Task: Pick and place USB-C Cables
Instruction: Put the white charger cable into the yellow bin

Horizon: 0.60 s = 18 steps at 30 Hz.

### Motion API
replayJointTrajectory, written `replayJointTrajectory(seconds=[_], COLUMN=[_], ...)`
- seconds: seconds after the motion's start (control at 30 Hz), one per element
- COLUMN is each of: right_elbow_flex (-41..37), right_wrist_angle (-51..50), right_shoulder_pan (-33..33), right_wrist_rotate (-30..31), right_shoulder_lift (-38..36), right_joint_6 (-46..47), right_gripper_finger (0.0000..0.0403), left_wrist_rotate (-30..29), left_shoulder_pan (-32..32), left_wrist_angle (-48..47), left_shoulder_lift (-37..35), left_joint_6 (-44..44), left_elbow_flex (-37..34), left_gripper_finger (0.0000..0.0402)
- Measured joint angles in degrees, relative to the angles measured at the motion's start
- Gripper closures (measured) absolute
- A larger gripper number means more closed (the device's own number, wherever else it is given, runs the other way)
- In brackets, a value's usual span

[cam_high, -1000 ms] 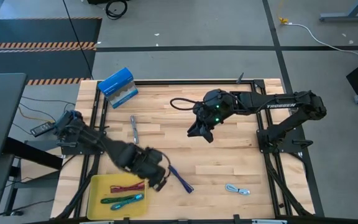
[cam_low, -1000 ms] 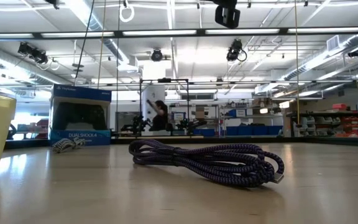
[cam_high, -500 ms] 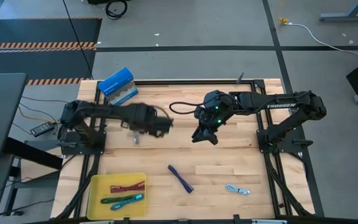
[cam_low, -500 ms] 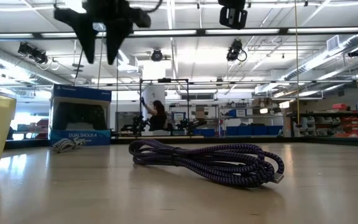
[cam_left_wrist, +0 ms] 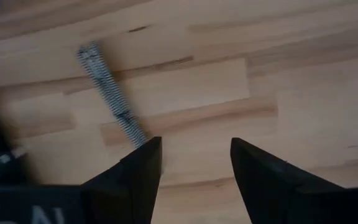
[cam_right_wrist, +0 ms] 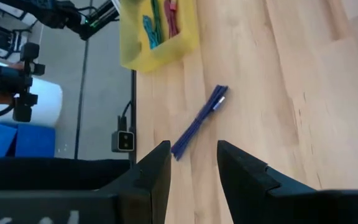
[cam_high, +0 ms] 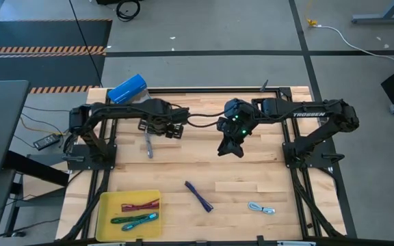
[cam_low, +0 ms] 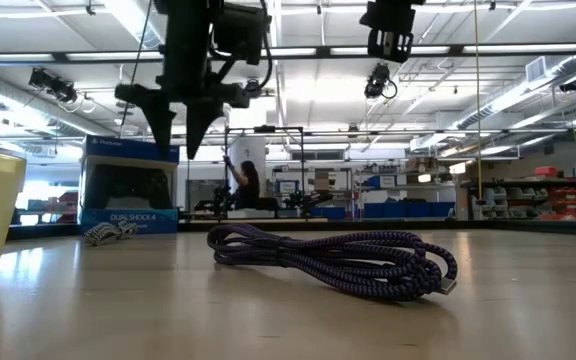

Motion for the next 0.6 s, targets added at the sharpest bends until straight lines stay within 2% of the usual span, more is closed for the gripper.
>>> replayJointTrajectory(seconds=[0.2, 0.43, 0.6], right_elbow_flex=[0.0, 0.0, 0.0], right_wrist_angle=[0.07, 0.1, 0.06], right_shoulder_pan=[-1.22, -2.6, -3.14], right_wrist_rotate=[0.01, 0.02, 0.04], right_shoulder_lift=[0.0, 0.0, 0.0], right_joint_6=[0.0, -0.2, -0.2], right_gripper_finger=[0.0266, 0.0266, 0.0266], left_wrist_rotate=[-1.18, 3.2, 2.44], left_shoulder_pan=[-0.04, -0.19, -0.11], left_wrist_angle=[3.71, 21.09, 21.18], left_shoulder_lift=[-3.05, -12.74, -18.71], left_joint_6=[-1.23, -6.78, -10.09], left_elbow_flex=[-5.6, -20.28, -26.19], left_gripper_finger=[0.0218, 0.0219, 0.0219])
